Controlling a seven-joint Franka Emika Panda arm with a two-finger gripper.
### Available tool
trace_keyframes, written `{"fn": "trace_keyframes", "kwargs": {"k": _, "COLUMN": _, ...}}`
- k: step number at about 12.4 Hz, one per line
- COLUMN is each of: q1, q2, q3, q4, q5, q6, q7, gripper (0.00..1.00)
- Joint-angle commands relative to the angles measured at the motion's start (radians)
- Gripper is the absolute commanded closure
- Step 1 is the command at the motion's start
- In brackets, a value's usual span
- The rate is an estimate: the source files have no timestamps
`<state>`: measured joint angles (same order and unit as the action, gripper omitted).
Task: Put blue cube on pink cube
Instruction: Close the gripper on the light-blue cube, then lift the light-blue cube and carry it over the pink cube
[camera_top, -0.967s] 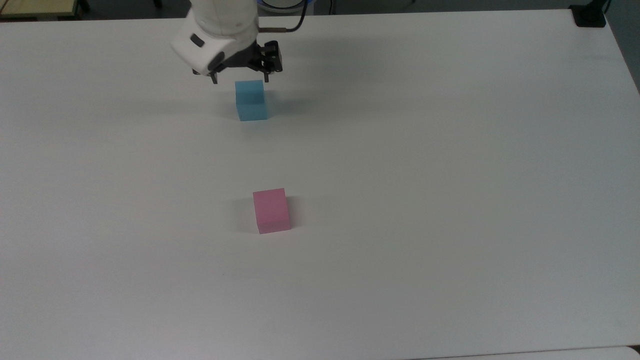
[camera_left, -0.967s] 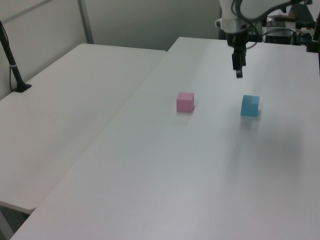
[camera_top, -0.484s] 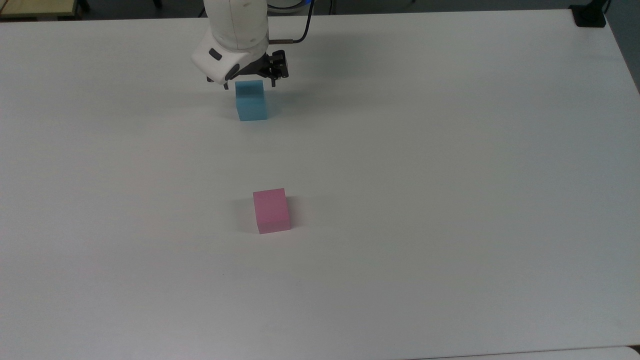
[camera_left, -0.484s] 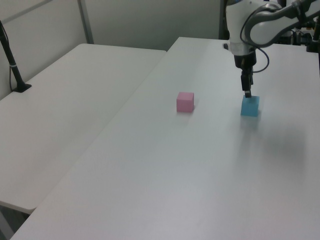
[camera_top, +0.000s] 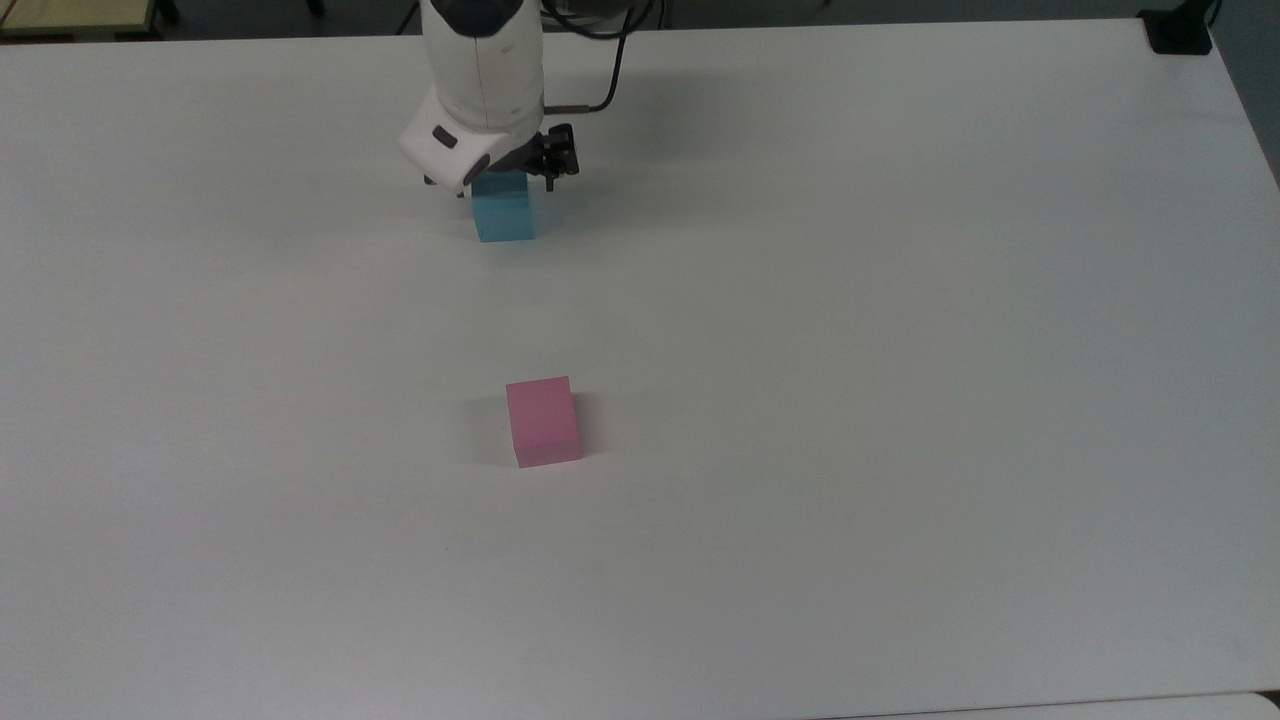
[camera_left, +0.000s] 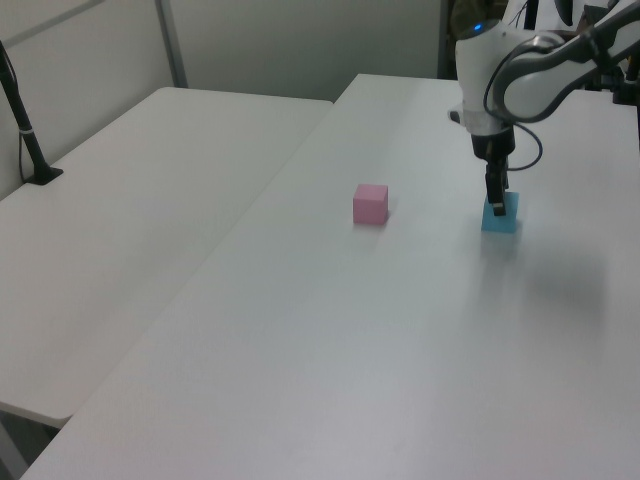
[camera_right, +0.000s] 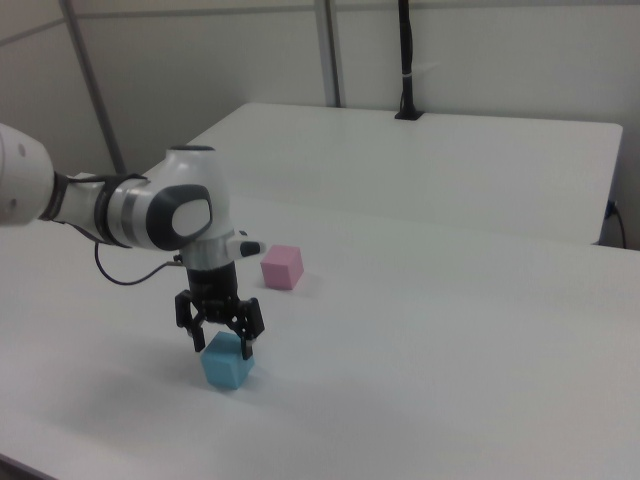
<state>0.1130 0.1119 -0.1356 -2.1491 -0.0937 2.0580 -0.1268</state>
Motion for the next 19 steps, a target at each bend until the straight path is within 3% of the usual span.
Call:
{"fn": "trace_keyframes", "kwargs": {"k": 1, "q1": 0.013, "q2": 0.04, "q3": -0.007, "q4": -0.009, "q5": -0.032, "q6": 0.047, "q7": -0.007, "gripper": 0.03}}
{"fn": "trace_keyframes", "kwargs": {"k": 3, "q1": 0.011, "q2": 0.038, "q3": -0.007, "q4": -0.002, "q5": -0.032, "q6": 0.045, "q7": -0.01, "gripper": 0.37}}
{"fn": "trace_keyframes", "kwargs": {"k": 4, "q1": 0.008, "q2": 0.038, "q3": -0.007, "q4": 0.021, "q5": -0.032, "q6": 0.034, "q7": -0.016, "gripper": 0.5}}
{"fn": "trace_keyframes", "kwargs": {"k": 6, "q1": 0.004, "q2": 0.028, "q3": -0.009, "q4": 0.063, "q5": -0.031, "q6": 0.001, "q7": -0.046, "gripper": 0.63}}
{"fn": "trace_keyframes", "kwargs": {"k": 10, "q1": -0.021, "q2": 0.063, "q3": -0.015, "q4": 0.328, "q5": 0.04, "q6": -0.098, "q7": -0.114, "gripper": 0.63}}
{"fn": "trace_keyframes", "kwargs": {"k": 14, "q1": -0.018, "q2": 0.248, "q3": -0.016, "q4": 0.582, "q5": 0.091, "q6": -0.093, "q7": -0.062, "gripper": 0.63}}
{"fn": "trace_keyframes", "kwargs": {"k": 19, "q1": -0.01, "q2": 0.374, "q3": -0.006, "q4": 0.721, "q5": 0.086, "q6": -0.084, "q7": 0.045, "gripper": 0.62}}
